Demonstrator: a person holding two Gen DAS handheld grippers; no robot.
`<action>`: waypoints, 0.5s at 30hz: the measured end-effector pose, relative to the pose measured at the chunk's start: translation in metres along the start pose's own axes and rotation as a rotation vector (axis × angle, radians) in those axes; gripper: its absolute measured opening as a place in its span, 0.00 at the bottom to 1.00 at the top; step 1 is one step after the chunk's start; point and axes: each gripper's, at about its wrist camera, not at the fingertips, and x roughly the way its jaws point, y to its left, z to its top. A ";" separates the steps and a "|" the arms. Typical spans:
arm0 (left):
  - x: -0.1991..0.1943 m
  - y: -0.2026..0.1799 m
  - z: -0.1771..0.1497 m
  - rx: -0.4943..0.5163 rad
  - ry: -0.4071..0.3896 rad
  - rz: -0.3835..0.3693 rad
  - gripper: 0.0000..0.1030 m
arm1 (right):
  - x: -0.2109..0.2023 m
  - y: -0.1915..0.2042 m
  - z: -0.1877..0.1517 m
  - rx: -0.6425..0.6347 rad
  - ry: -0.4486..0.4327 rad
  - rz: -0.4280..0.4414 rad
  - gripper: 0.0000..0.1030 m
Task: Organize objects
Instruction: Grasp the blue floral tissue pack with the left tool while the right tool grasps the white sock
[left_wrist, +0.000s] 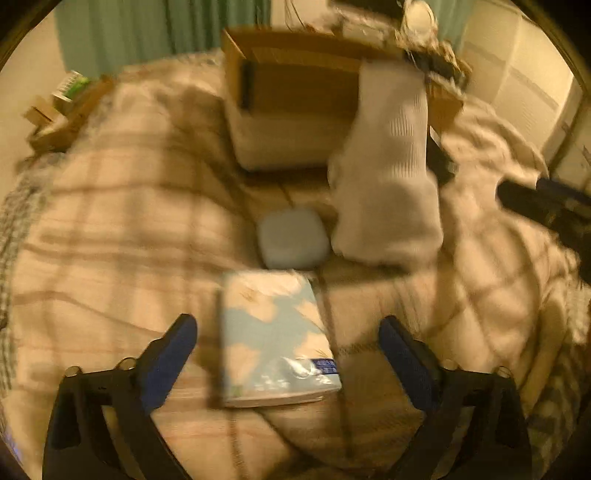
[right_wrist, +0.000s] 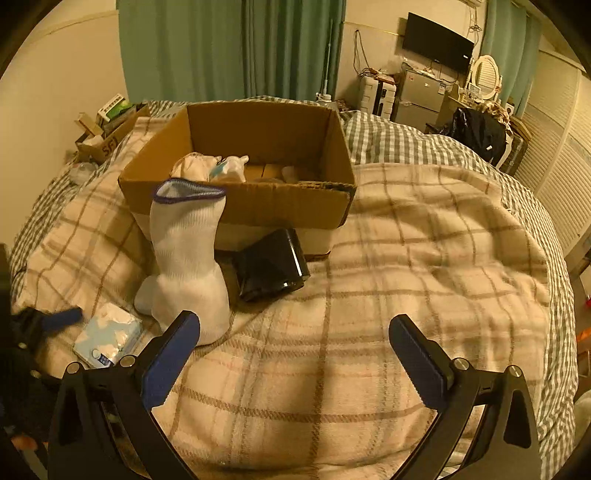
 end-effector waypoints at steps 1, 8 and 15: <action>0.007 0.002 -0.001 -0.016 0.021 -0.013 0.77 | 0.000 0.001 0.000 -0.004 0.003 0.000 1.00; -0.031 0.019 0.000 -0.114 -0.094 -0.046 0.49 | -0.006 0.005 -0.002 -0.021 -0.019 -0.012 1.00; -0.068 0.045 0.008 -0.127 -0.193 -0.033 0.49 | -0.003 0.032 0.008 -0.073 -0.014 0.062 1.00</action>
